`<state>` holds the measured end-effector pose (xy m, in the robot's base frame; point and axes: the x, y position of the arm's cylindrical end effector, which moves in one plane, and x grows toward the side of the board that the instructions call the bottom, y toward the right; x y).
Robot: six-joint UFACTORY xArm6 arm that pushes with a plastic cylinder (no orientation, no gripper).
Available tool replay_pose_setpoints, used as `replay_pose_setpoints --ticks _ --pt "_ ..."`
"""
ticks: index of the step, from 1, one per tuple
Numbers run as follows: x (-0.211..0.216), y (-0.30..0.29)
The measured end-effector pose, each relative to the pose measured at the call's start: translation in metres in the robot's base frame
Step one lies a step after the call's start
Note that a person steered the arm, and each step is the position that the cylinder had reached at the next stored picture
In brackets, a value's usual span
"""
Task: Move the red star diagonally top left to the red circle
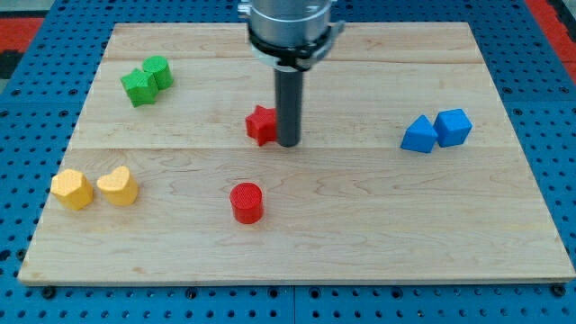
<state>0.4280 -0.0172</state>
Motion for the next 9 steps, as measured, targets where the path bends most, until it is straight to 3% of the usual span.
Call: replay_pose_setpoints --ticks 1,3,4,9 --pt "-0.007 -0.047" --pt "-0.004 -0.051" --pt "-0.029 -0.043" --pt "-0.054 -0.096"
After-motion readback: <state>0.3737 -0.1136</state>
